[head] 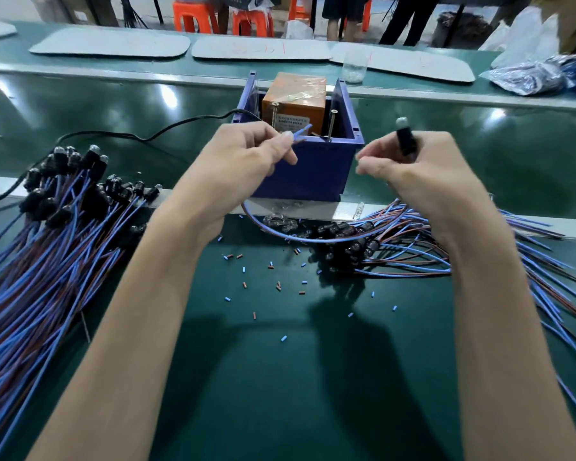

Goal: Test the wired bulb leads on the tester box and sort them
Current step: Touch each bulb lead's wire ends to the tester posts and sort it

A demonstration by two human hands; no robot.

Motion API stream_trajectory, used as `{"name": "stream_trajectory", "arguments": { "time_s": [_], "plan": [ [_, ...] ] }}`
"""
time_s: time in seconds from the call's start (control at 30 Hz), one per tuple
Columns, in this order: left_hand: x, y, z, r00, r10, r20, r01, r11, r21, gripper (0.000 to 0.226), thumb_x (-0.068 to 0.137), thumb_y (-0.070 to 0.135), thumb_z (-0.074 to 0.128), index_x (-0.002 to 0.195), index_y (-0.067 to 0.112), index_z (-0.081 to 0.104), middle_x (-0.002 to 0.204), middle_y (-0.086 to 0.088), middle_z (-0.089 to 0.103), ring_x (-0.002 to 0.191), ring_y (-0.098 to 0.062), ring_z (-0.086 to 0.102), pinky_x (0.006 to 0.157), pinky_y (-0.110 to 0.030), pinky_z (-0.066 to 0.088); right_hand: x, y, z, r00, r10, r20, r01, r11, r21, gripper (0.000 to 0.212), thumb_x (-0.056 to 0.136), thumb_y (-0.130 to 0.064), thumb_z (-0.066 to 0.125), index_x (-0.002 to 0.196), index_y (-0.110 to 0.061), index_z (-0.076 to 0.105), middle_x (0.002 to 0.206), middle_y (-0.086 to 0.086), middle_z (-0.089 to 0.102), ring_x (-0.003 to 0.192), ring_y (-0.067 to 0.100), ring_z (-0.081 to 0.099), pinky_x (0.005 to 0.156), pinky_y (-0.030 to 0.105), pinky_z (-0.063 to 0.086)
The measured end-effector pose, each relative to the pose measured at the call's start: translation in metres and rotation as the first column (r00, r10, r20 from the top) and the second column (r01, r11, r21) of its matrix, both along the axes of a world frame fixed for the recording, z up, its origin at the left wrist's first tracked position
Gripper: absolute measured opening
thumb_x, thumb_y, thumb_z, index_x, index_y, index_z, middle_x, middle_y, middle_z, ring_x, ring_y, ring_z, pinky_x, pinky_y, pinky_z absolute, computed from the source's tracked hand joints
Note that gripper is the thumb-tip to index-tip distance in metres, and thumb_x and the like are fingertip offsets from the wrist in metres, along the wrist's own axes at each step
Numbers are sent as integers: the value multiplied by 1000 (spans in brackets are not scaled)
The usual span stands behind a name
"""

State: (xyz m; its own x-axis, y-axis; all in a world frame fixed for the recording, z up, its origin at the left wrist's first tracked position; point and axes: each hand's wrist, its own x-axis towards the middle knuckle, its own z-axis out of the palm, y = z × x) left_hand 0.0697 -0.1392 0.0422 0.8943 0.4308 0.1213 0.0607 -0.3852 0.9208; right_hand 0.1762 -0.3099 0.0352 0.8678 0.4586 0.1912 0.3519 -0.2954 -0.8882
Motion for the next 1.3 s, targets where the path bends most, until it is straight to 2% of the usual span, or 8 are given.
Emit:
{"name": "stream_trajectory", "arguments": {
  "time_s": [0.07,0.17,0.47,0.6,0.8,1.1,1.2,1.3],
  "plan": [
    [1,-5,-2,999,-37,-15,37,999,16,31,98,25,52,69,19,61,39,16,35,39,-1,31,41,-13,25,-3,8,-3,1000,19,-7,-19,999,-44,8,81,-15,73,82,-23,72,73,-9,70,62,-5,57,58,5,39],
    [2,-10,-3,996,-81,-28,82,996,37,29,98,25,53,70,18,61,39,18,41,40,0,35,41,-9,26,-8,14,-2,997,73,-21,-73,997,14,3,85,-19,70,84,-21,72,78,-3,73,47,-7,51,48,4,33],
    [3,-14,-3,993,-116,-38,117,992,40,29,96,28,55,70,21,63,44,18,43,47,0,34,44,-12,26,-11,7,6,980,187,-66,-170,964,207,16,91,-21,64,77,-19,73,69,-2,69,41,0,37,41,8,28],
    [3,-17,-4,991,-131,-32,133,990,47,29,96,29,56,69,21,64,48,16,42,51,-4,32,45,-15,26,-13,9,5,984,170,-56,-159,974,163,7,87,-20,69,80,-18,72,67,-4,68,41,-3,46,42,6,30],
    [5,-18,-4,991,-122,-47,125,990,61,29,96,30,56,69,22,64,47,18,46,50,0,35,46,-12,26,-13,11,6,985,168,-43,-159,974,159,10,86,-16,70,76,-19,69,62,-6,65,42,-3,47,42,6,30],
    [5,-19,-5,991,-123,-46,126,989,77,29,96,32,56,69,23,64,49,18,47,53,0,37,52,-19,28,-10,11,4,988,154,2,-153,979,134,15,84,-18,71,71,-23,67,59,-9,65,45,-4,49,46,6,32],
    [4,-19,-3,992,-117,-43,120,990,77,29,95,33,56,69,23,64,48,16,45,55,-5,35,49,-18,28,-10,12,5,991,135,3,-134,985,108,17,83,-21,70,68,-24,66,58,-9,64,46,-4,48,49,8,31],
    [5,-20,-3,994,-100,-35,102,990,92,29,95,33,57,68,24,64,53,13,43,58,-9,35,53,-21,30,-10,14,5,995,100,-11,-98,991,89,19,82,-22,70,64,-24,65,56,-9,62,48,-4,46,56,17,30]
  ]
}}
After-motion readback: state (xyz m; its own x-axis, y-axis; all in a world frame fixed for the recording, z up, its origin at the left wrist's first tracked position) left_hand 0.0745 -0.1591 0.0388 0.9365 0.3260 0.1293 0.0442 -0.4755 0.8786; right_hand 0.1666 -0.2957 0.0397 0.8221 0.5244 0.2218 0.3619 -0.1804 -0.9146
